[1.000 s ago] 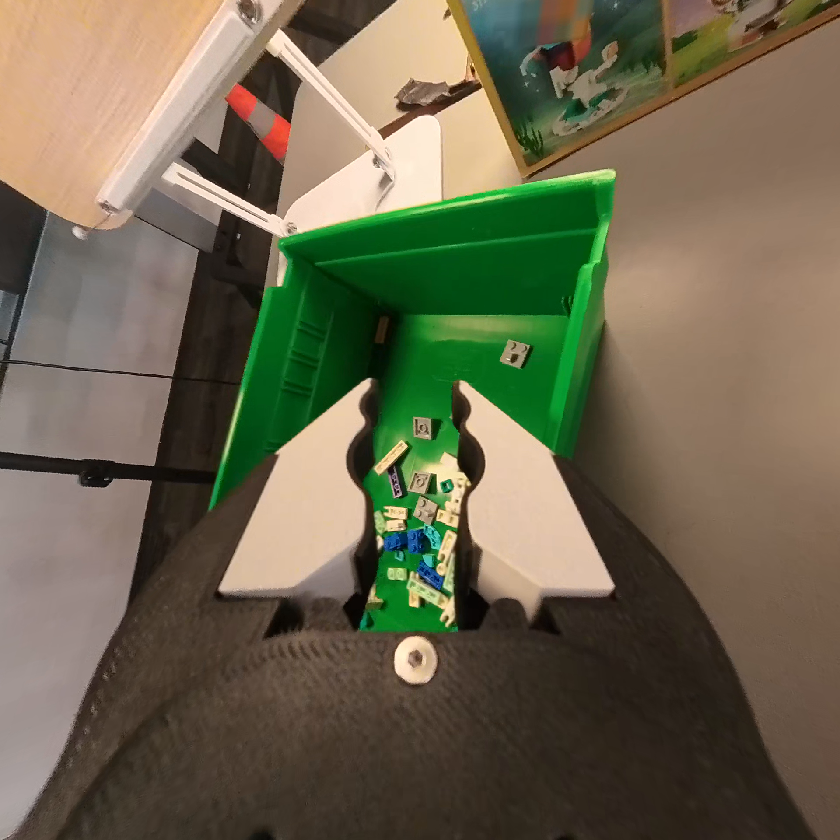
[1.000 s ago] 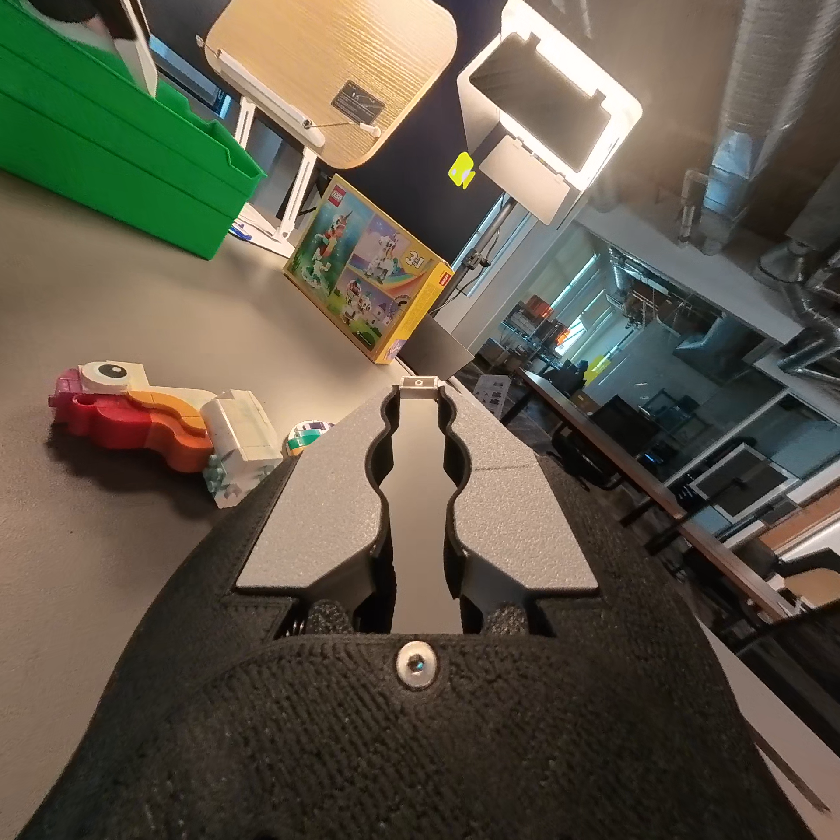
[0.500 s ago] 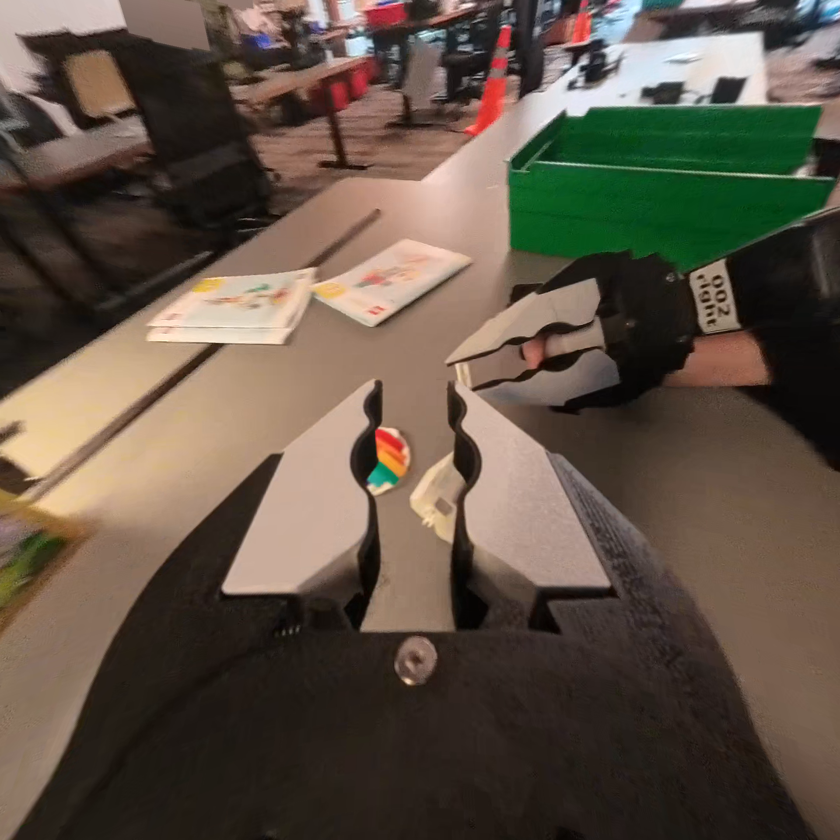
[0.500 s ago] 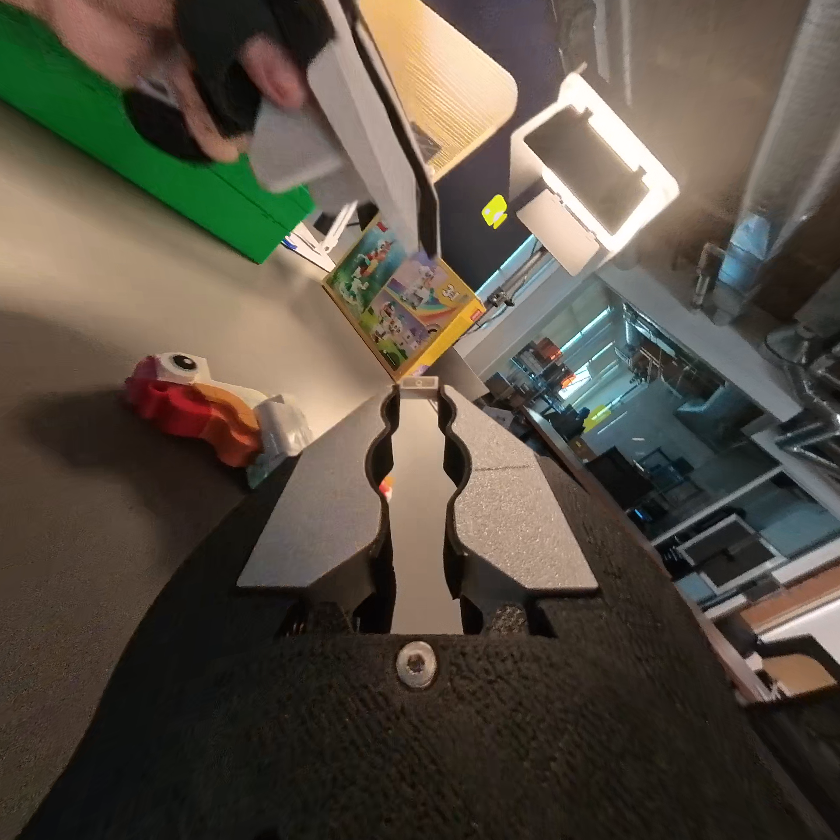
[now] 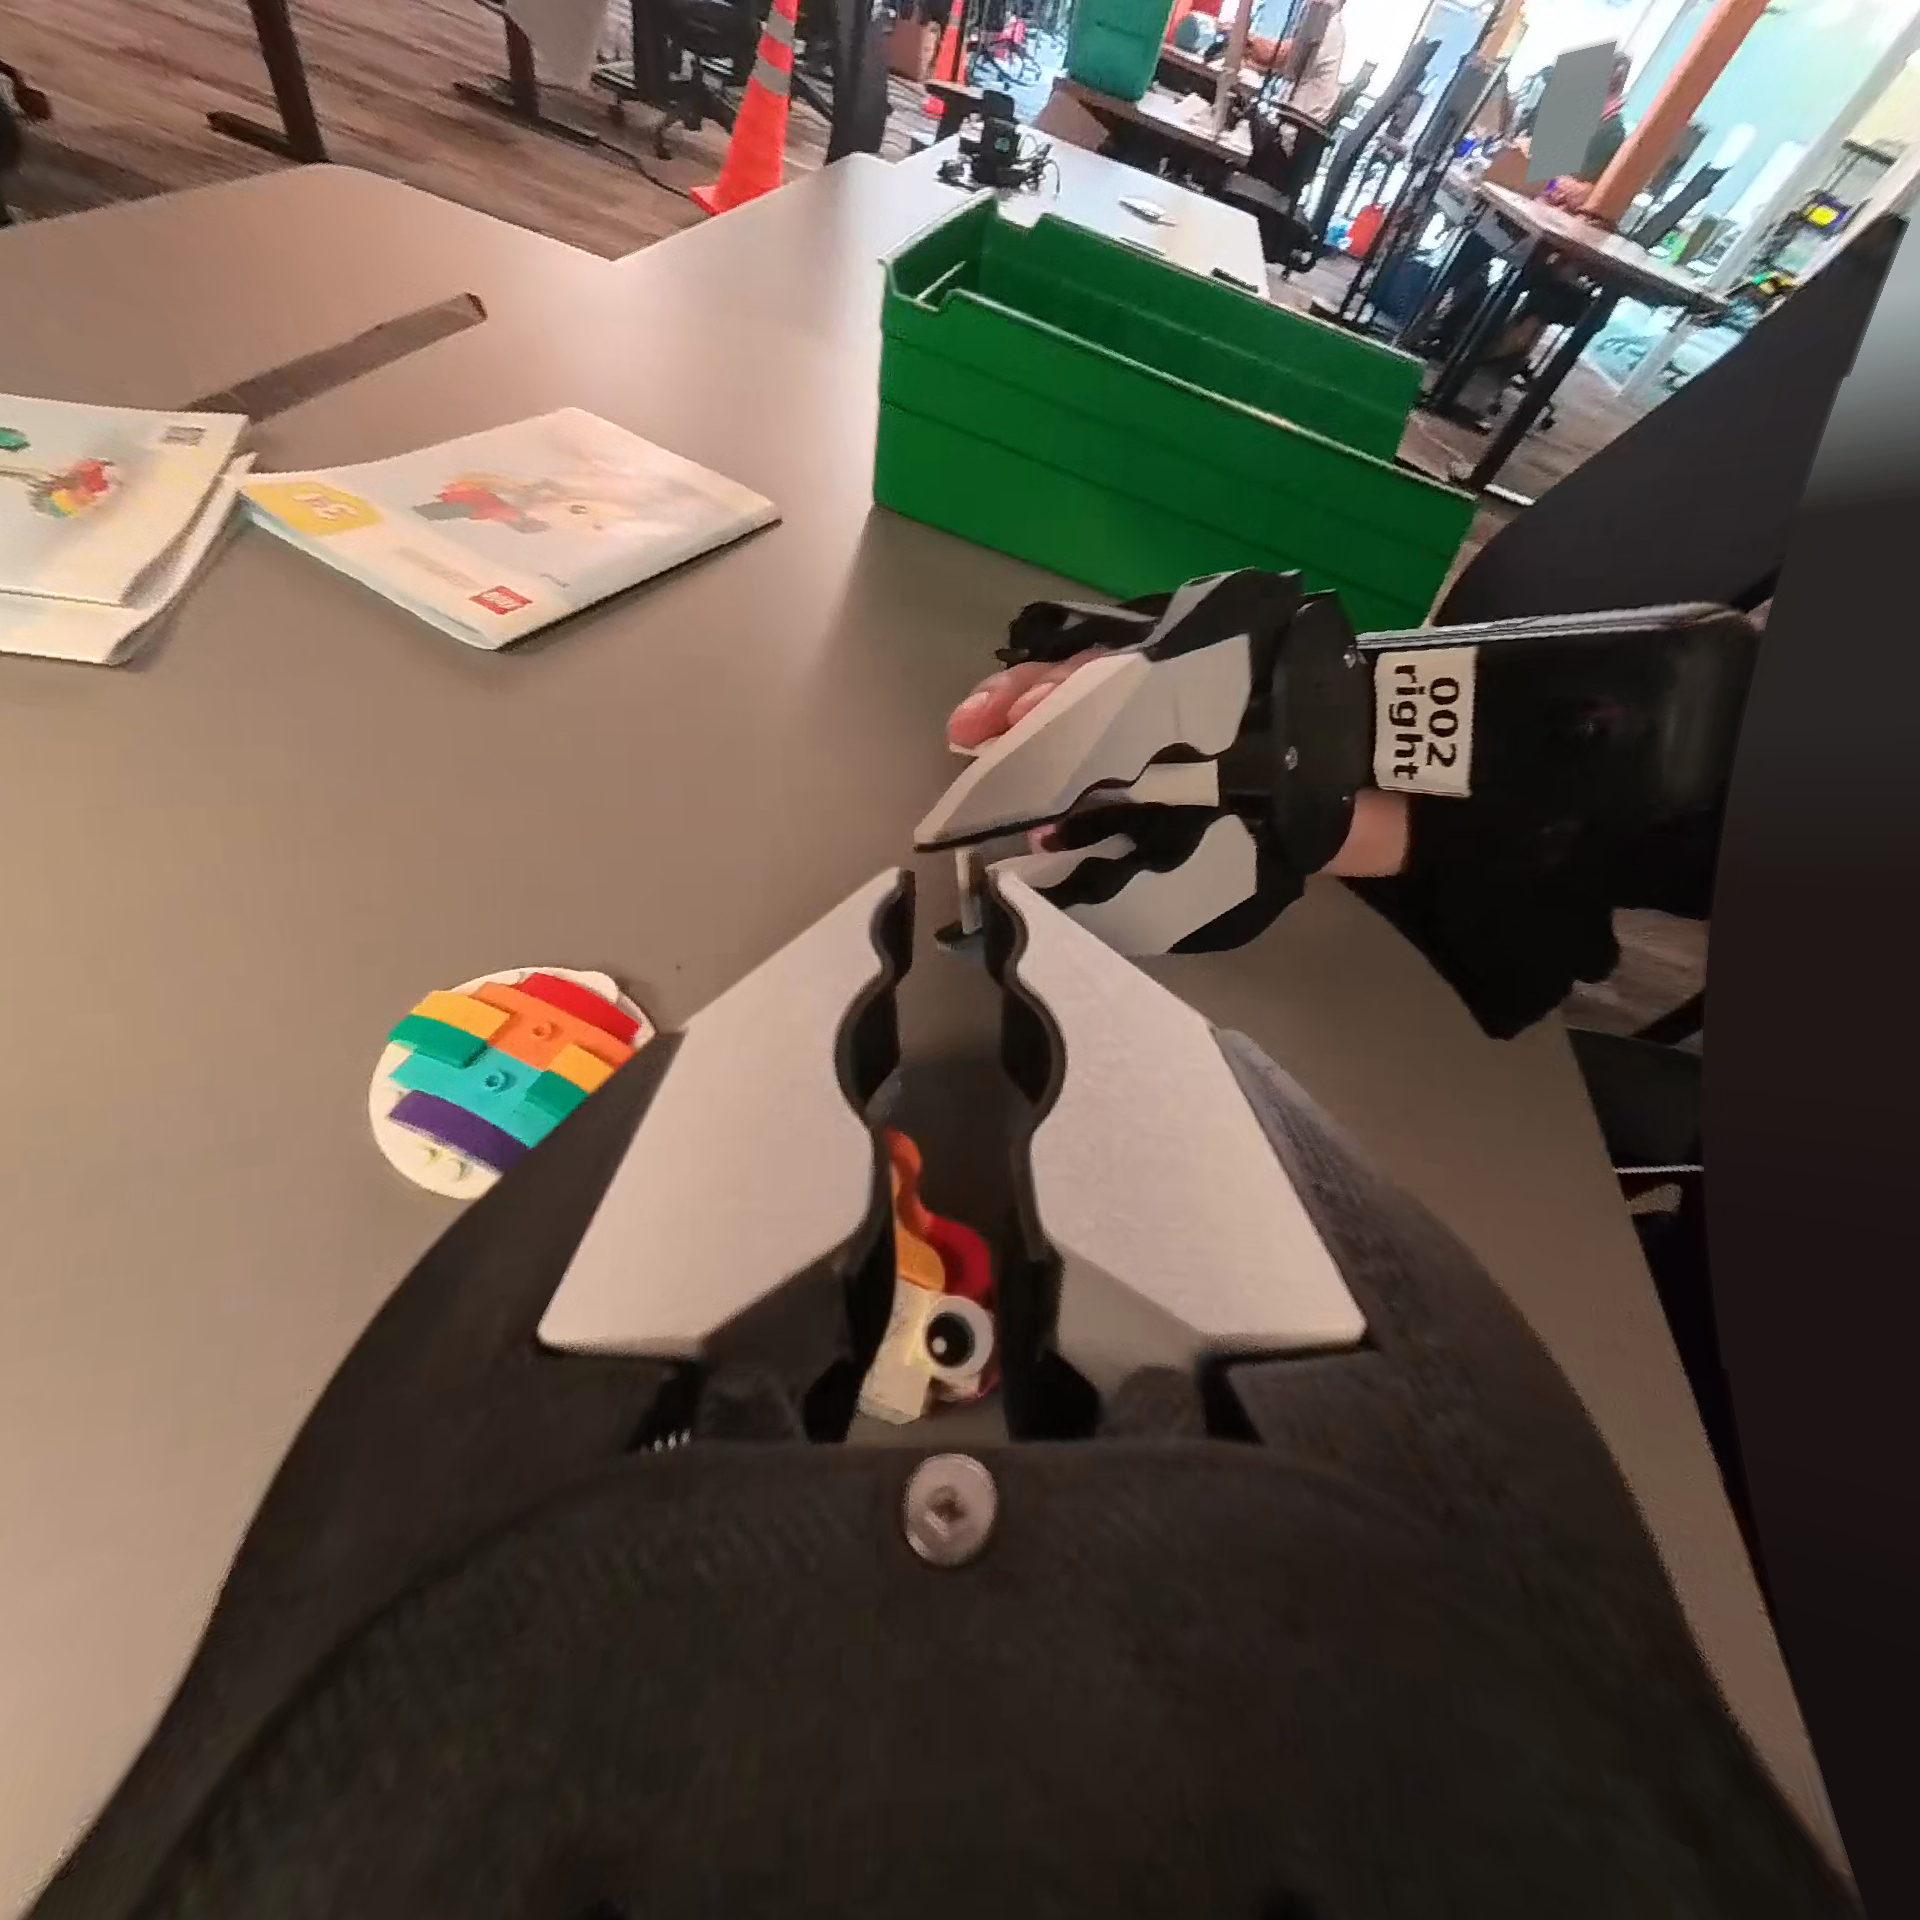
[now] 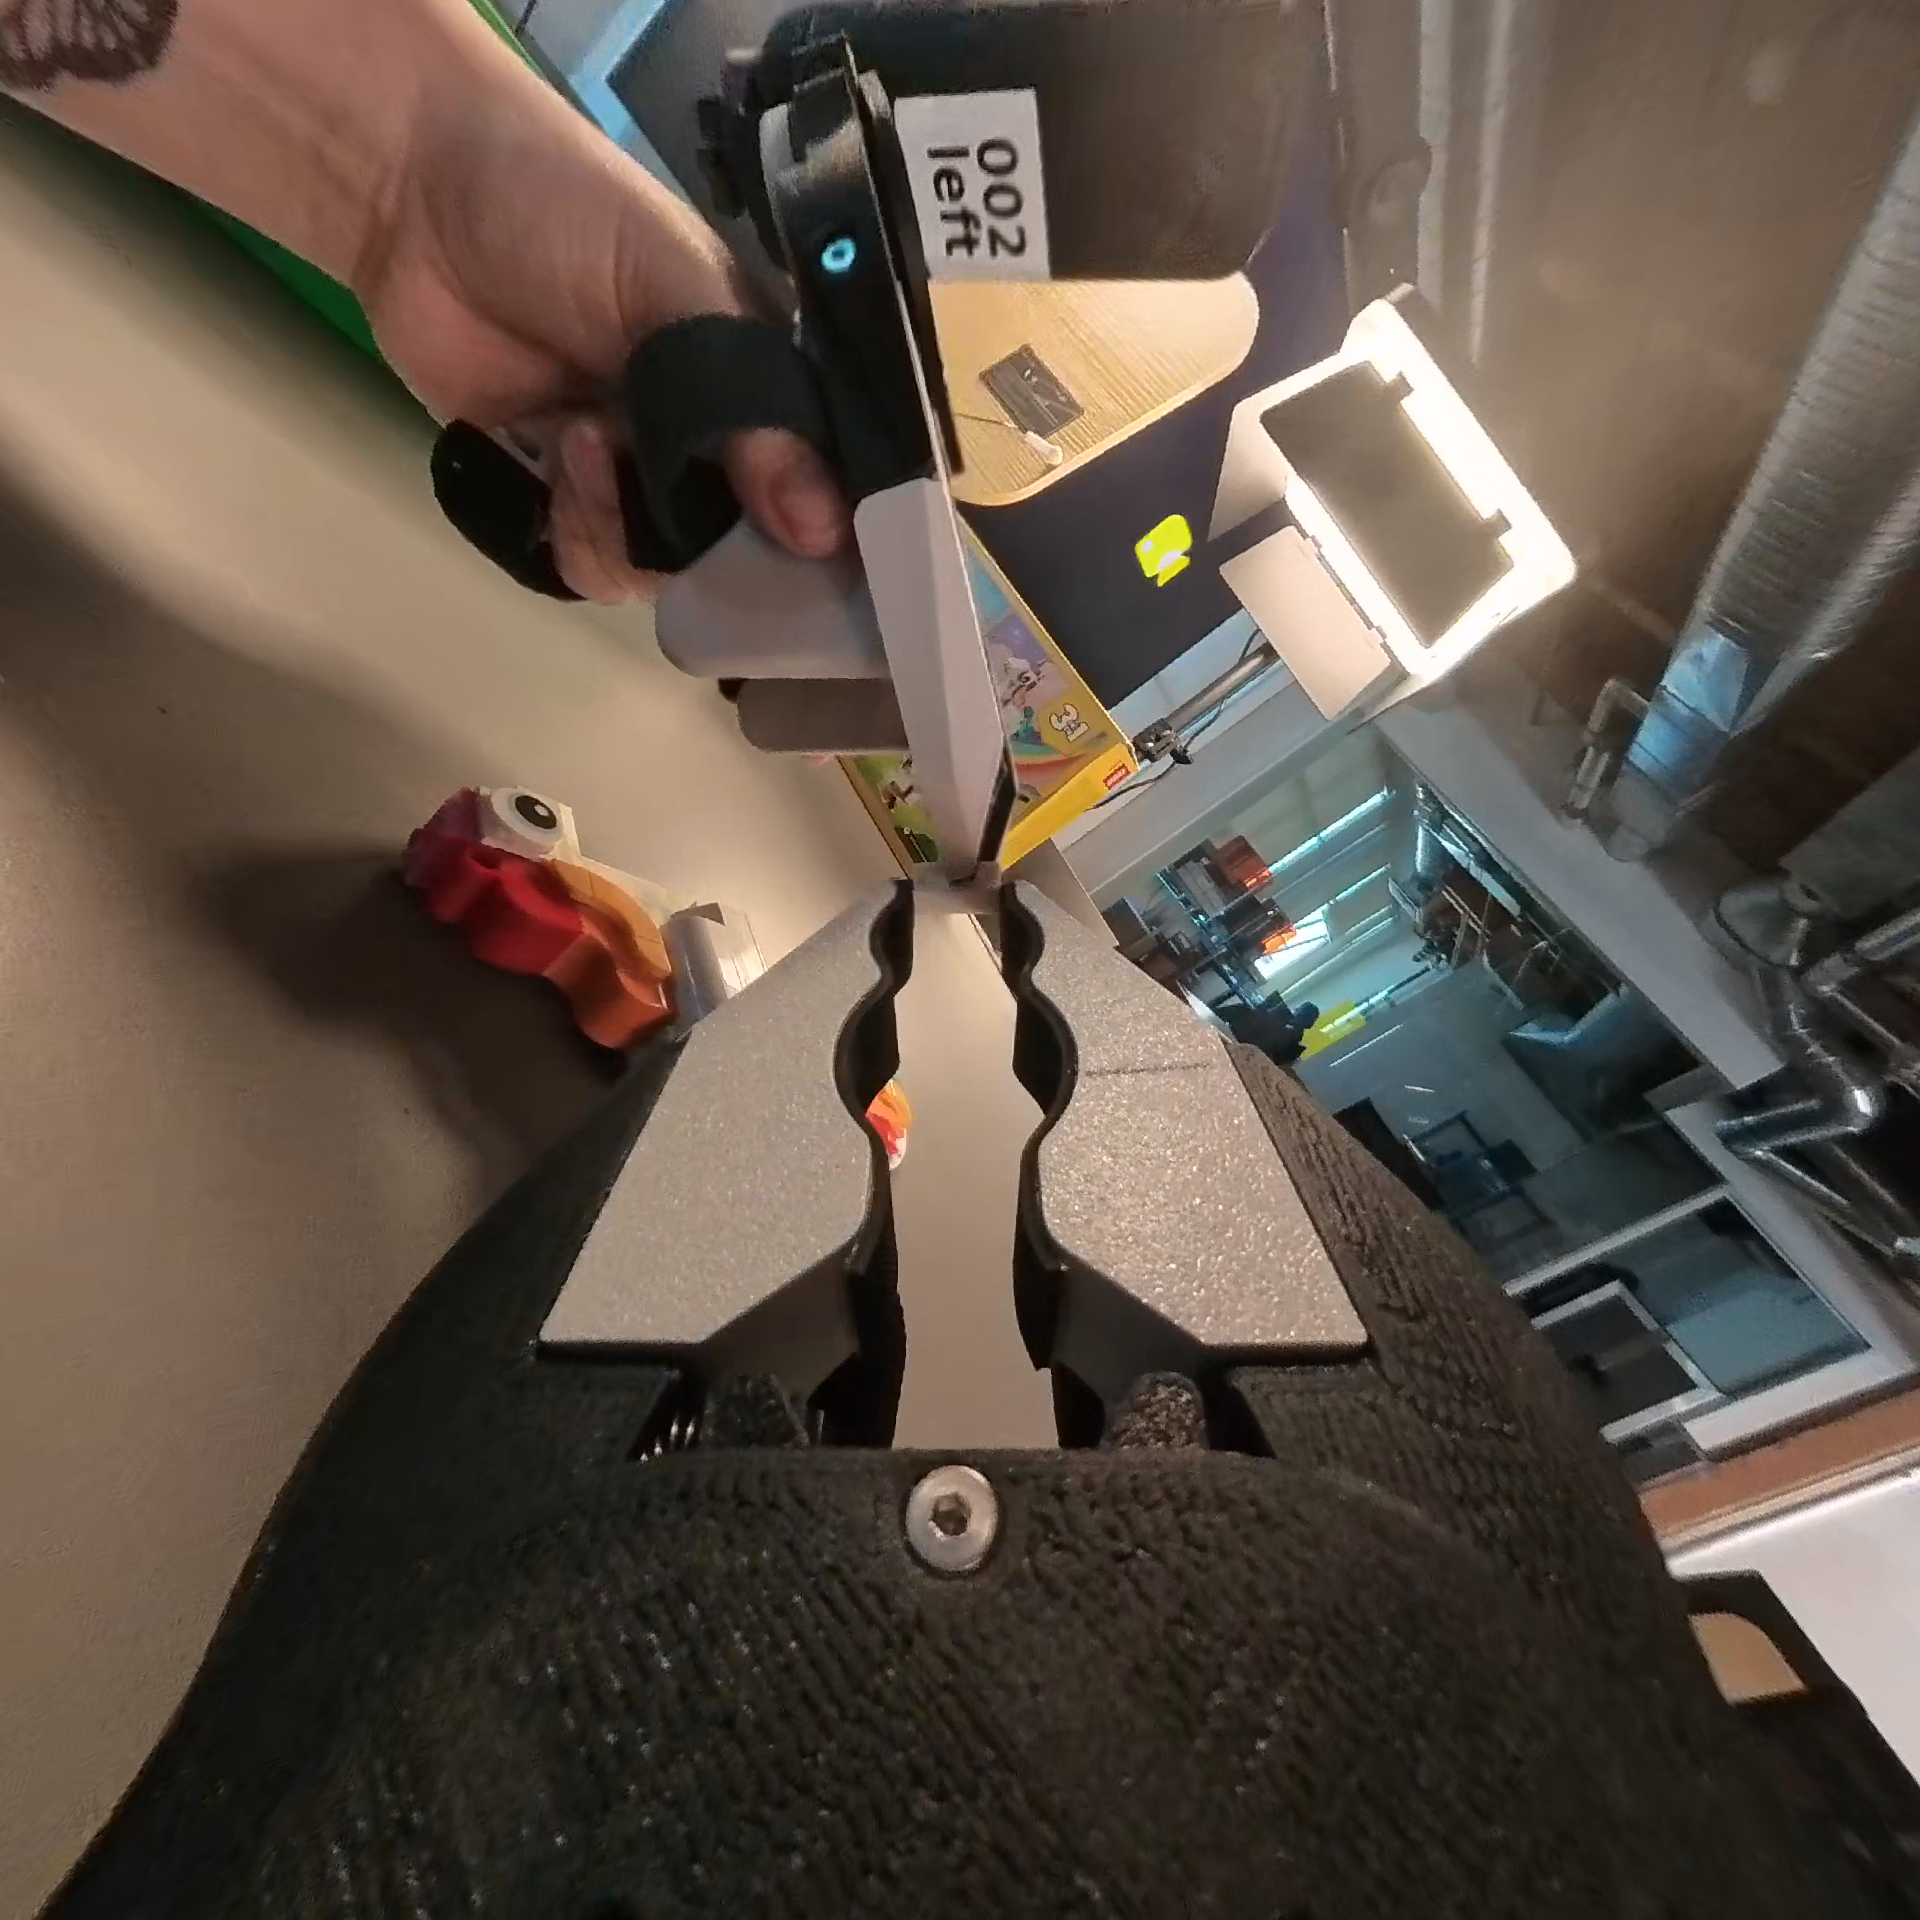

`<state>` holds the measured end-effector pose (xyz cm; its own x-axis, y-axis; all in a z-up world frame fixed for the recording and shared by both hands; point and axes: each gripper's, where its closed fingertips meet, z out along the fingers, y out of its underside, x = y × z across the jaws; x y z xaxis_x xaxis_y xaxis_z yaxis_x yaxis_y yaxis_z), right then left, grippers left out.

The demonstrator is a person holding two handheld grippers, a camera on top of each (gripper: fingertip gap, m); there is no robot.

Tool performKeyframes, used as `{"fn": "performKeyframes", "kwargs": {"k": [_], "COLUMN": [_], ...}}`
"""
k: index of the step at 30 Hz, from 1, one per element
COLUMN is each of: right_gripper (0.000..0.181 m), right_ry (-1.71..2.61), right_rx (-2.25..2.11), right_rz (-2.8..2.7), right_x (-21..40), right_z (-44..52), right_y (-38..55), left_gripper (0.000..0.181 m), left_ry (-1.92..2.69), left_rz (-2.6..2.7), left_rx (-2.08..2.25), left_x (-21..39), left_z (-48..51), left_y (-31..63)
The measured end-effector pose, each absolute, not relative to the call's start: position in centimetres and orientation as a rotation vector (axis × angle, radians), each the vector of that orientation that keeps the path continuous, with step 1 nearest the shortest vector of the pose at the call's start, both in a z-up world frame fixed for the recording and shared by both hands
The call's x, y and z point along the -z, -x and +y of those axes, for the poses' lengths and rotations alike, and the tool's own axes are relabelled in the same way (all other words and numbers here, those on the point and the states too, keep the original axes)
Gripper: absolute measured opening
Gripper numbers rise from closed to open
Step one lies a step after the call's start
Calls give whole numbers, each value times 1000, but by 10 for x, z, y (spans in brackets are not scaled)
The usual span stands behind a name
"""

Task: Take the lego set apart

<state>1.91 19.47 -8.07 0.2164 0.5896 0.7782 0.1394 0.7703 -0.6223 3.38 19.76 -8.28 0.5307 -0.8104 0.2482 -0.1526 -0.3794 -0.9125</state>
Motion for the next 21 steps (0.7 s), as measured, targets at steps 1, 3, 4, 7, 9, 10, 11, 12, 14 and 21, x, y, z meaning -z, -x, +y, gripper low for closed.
{"fn": "performKeyframes", "kwargs": {"k": [1,3,4,7,9,10,11,12,14,21], "right_gripper": [14,15,16,20,30,31,31,30,28,21], "right_ry": [663,657,657,651,661,673,690,710,746,808], "right_rx": [-348,-344,-337,-306,-309,-316,-328,-339,-344,-355], "right_rz": [-1337,-1337,-1336,-1280,-1231,-1213,-1205,-1201,-1195,-1178], "right_x": [80,80,80,71,65,63,63,64,67,70], "right_z": [194,193,193,197,201,203,206,209,216,228], "right_y": [-20,-20,-20,-25,-29,-31,-32,-33,-33,-34], "left_gripper": [14,9,5,4,4,4,4,4,4,3], "left_ry": [1842,1837,1832,1764,1689,1637,1594,1555,1470,1250], "left_rz": [796,802,806,799,750,713,673,629,559,43], "left_rx": [915,960,981,848,784,766,730,664,488,-59], "left_x": [83,83,83,76,58,45,31,16,-22,-116], "left_z": [197,194,193,202,206,205,203,199,183,54], "left_y": [-35,-38,-39,-31,-18,-10,-1,11,35,154]}}
